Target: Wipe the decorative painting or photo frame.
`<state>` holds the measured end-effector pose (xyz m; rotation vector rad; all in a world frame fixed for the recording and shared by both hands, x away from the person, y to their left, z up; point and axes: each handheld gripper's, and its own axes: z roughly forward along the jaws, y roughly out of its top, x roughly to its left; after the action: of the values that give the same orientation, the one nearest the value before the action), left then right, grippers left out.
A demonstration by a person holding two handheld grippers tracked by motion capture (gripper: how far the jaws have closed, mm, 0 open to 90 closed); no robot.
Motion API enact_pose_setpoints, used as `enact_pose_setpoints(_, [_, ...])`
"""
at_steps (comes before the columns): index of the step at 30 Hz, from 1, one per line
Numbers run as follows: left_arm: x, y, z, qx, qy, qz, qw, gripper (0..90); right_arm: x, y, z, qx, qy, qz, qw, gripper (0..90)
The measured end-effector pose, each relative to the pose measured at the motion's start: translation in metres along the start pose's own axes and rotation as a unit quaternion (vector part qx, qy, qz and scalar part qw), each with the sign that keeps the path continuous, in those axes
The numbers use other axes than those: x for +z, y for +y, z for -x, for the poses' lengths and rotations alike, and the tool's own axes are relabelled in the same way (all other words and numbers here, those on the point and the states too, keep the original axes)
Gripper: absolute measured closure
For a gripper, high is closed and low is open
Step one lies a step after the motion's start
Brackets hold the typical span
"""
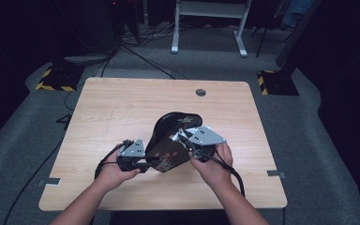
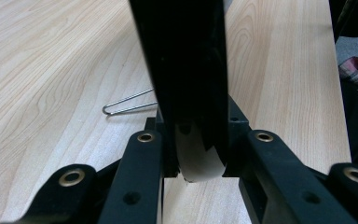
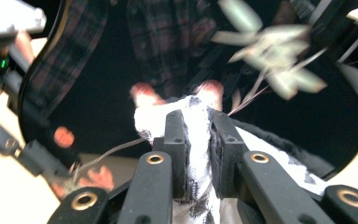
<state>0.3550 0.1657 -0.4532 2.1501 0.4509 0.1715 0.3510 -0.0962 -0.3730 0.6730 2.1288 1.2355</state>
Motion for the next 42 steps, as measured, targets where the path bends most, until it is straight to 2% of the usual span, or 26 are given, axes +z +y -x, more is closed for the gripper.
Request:
enact_pose_setpoints(4, [0.0,0.0,0.0,0.001,-0.002,0.0,1.0,75.6,-0.007,0.015,0.008,0.002,-0.013,0.022,0.9997,79.8])
enact_pose_setpoints(7, [0.0,0.0,0.001,0.001,-0.002,-0.001,1.0,75.7,-0.01,0.017,0.01,0.003,-0.015,0.028,0.9995,79.8])
enact_pose_setpoints(14, [0.0,0.001,0.001,0.002,-0.001,-0.002,1.0,75.6,0.001,-0.009,0.002,0.007,-0.005,0.0,1.0,79.8])
enact_pose_setpoints(17, [0.001,0.001,0.001,0.001,-0.002,-0.001,1.0,75.6,0.001,-0.013,0.002,0.007,-0.004,-0.004,1.0,79.8])
enact_pose_setpoints(19, [0.001,0.001,0.001,0.001,-0.002,-0.002,1.0,75.6,-0.001,-0.011,0.003,0.006,-0.007,-0.005,0.9999,79.8])
enact_pose_setpoints(24, [0.001,0.001,0.001,0.002,-0.003,-0.002,1.0,75.7,-0.01,0.01,0.012,0.008,-0.023,0.023,0.9994,79.8])
enact_pose_setpoints(27, [0.001,0.001,0.001,0.003,-0.003,-0.002,1.0,75.6,-0.012,0.013,0.015,0.009,-0.026,0.027,0.9993,79.8])
enact_pose_setpoints(36, [0.001,0.001,0.001,0.0,-0.003,-0.002,1.0,75.6,0.0,-0.02,0.008,0.009,-0.018,-0.015,0.9997,79.8])
enact_pose_setpoints(39, [0.002,0.001,0.001,0.0,-0.004,-0.002,1.0,75.6,-0.001,-0.021,0.009,0.008,-0.018,-0.021,0.9996,79.8])
enact_pose_setpoints(42, [0.002,0.001,0.002,0.001,-0.003,-0.002,1.0,75.5,-0.003,-0.014,0.012,0.006,-0.022,-0.015,0.9996,79.8])
